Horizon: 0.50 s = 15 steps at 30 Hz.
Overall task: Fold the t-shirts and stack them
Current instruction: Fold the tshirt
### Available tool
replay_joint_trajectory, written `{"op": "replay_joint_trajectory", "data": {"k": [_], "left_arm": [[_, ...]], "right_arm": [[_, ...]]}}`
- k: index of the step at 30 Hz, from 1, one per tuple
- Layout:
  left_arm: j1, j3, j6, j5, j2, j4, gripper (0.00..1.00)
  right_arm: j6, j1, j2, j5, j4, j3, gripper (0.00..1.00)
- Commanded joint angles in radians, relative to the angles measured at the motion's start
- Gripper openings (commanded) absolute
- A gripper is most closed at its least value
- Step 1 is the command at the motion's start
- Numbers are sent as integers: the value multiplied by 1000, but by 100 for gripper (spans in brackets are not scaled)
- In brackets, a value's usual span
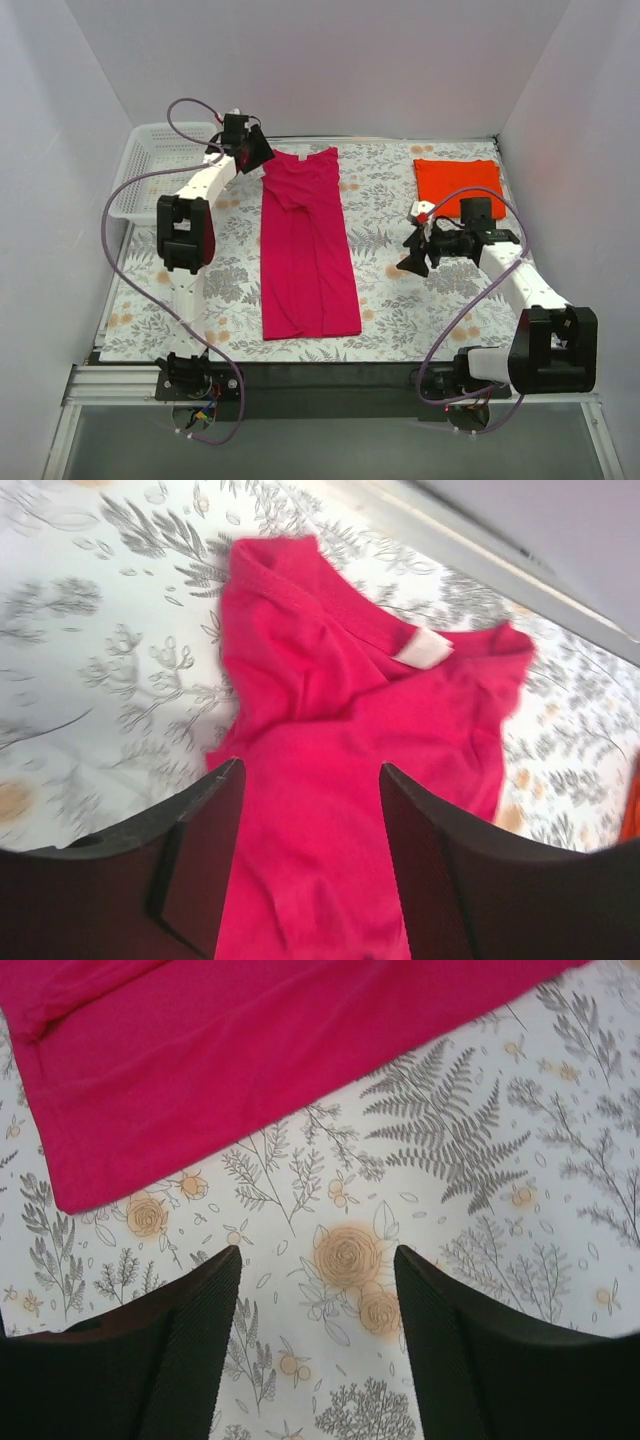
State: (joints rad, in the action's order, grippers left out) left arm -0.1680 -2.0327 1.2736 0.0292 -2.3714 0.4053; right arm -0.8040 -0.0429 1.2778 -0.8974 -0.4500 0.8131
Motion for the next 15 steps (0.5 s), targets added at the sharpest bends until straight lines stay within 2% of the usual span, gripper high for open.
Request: {"op": "replay_joint_trajectory", "data": {"k": [1, 3, 4, 5, 6, 7, 8, 9, 10, 11, 13, 15], "left_arm": [[-4, 113, -141, -72, 336, -52, 54], [-4, 224, -183, -77, 429, -75, 57], [-2, 350, -212, -65, 489, -80, 57], [-2, 418, -226, -42, 593, -92, 58], [-4, 486, -236, 50, 657, -95, 58], [-4, 637, -238, 89, 713, -97, 58], [-4, 705, -218, 134, 835, -95, 58], [-5, 789, -200, 228, 891, -97, 58], [-10, 922, -177, 259, 941, -100, 58], [-31, 990, -89, 262, 1001, -80, 58], [-76, 1080, -34, 229, 1125, 23, 58], [-183, 1176, 91, 125, 1225, 104, 57]], "right_arm": [[-200, -81, -34, -26, -41, -26, 61], [-327, -112, -66, -64, -42, -48, 67], [-372, -138, -72, -89, -49, -73, 78], [-415, -149, -72, -115, -61, -81, 83], [-490, -167, -66, -144, -76, -84, 87], [-512, -226, -57, -138, -90, -81, 87], [-530, -265, -29, -118, -131, -66, 87], [-538, -305, -18, -57, -131, -66, 83], [-535, -392, -12, -26, -130, -66, 81], [-523, -429, -8, 4, -98, -81, 79], [-398, -556, -17, 130, -27, -103, 76], [-351, -657, -23, 202, -1, -130, 73]]}}
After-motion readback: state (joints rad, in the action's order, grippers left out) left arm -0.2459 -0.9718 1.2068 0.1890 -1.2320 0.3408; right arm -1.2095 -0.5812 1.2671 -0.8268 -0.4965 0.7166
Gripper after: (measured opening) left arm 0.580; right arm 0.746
